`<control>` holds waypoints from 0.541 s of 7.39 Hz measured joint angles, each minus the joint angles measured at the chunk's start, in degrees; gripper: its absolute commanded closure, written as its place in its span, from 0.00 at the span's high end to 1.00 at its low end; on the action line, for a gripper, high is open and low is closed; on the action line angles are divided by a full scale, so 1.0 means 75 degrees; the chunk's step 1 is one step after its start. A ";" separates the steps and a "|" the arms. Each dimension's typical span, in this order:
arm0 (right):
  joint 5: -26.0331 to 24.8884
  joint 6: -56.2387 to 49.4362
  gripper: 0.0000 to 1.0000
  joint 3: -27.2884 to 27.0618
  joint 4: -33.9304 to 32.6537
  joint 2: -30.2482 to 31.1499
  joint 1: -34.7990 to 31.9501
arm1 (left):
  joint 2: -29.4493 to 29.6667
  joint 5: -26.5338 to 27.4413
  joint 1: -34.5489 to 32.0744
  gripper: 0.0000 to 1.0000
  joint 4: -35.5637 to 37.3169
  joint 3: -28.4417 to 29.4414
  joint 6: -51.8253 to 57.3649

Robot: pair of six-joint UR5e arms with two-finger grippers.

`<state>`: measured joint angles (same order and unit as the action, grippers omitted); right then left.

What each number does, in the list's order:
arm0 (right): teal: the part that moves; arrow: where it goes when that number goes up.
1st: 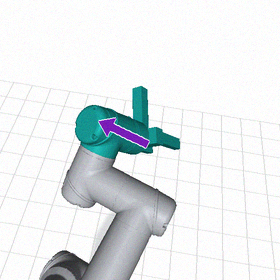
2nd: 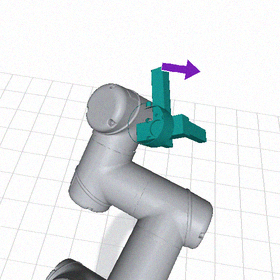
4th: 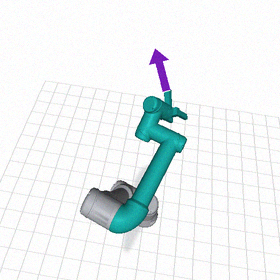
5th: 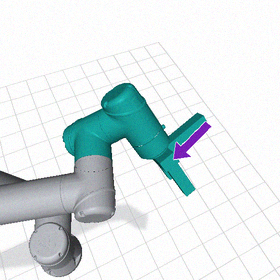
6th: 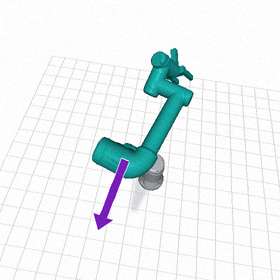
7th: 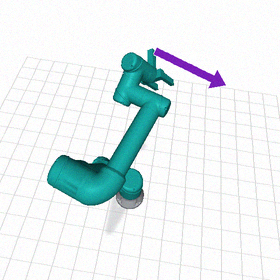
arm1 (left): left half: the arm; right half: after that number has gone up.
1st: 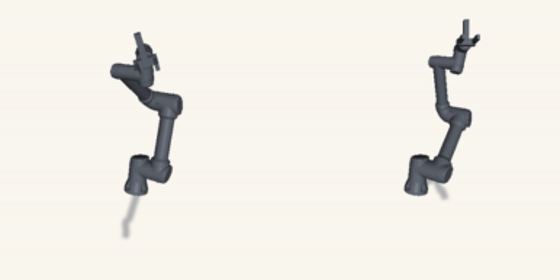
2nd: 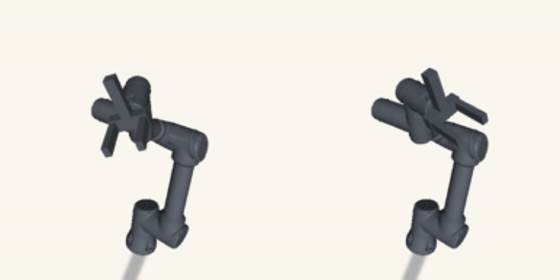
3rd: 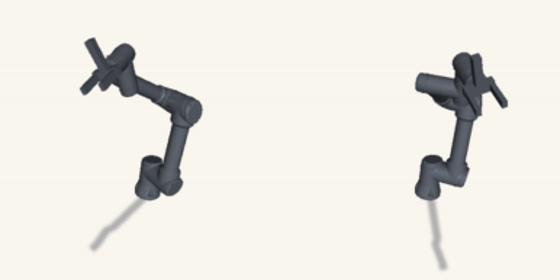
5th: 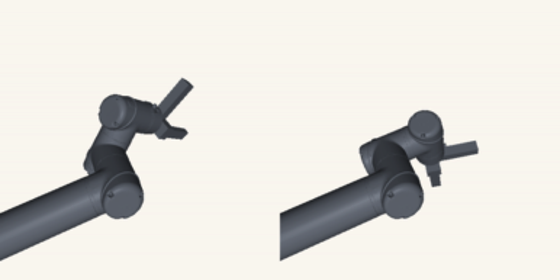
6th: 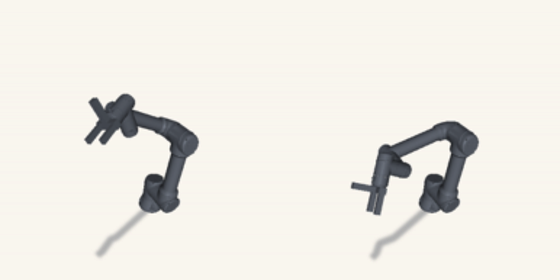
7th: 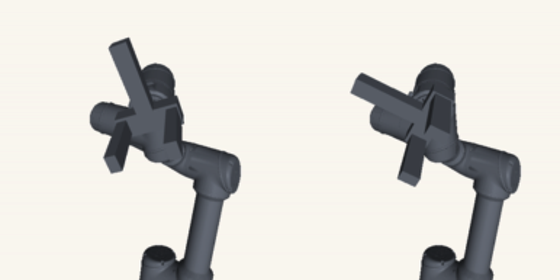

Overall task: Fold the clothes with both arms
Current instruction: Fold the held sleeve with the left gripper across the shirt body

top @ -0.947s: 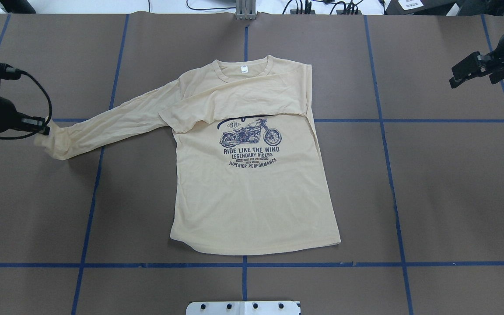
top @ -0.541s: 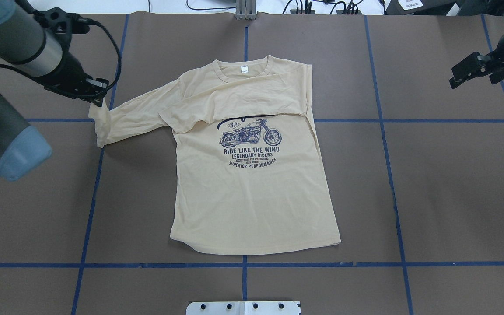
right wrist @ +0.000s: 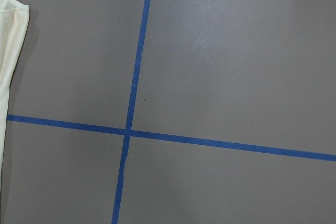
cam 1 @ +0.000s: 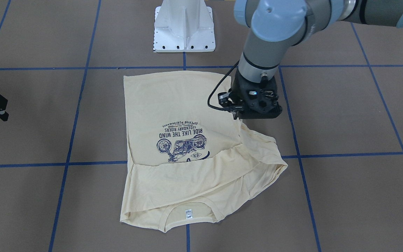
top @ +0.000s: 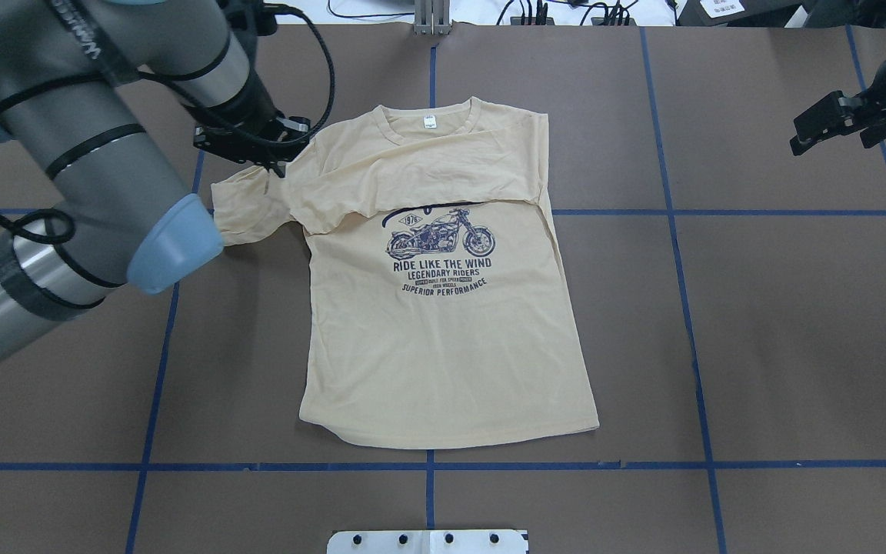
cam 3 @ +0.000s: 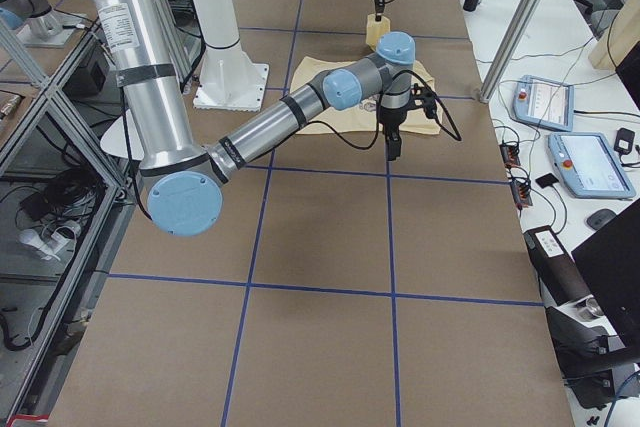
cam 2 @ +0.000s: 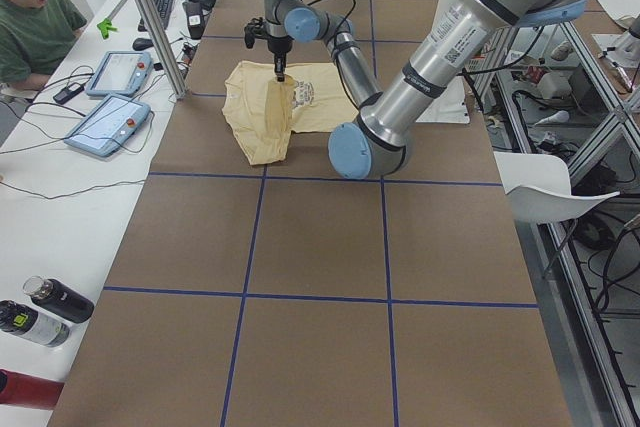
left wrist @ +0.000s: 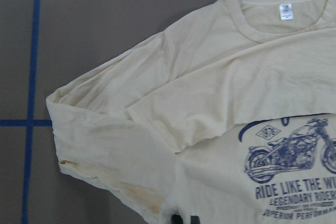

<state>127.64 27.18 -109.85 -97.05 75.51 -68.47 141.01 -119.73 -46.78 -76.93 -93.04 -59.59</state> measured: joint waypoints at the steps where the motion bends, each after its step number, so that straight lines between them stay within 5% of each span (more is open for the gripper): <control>1: 0.0002 0.0002 1.00 0.0001 -0.0002 -0.0004 0.0003 | 0.0663 0.0037 0.0116 0.00 0.0001 0.0756 -0.0181; 4: 0.0005 0.0038 1.00 0.0002 0.0000 -0.0012 0.0011 | 0.2381 0.0359 0.0854 0.00 -0.0788 0.3365 -0.0911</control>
<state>127.67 27.46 -109.83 -97.05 75.42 -68.38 158.87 -117.03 -40.37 -82.84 -67.80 -66.42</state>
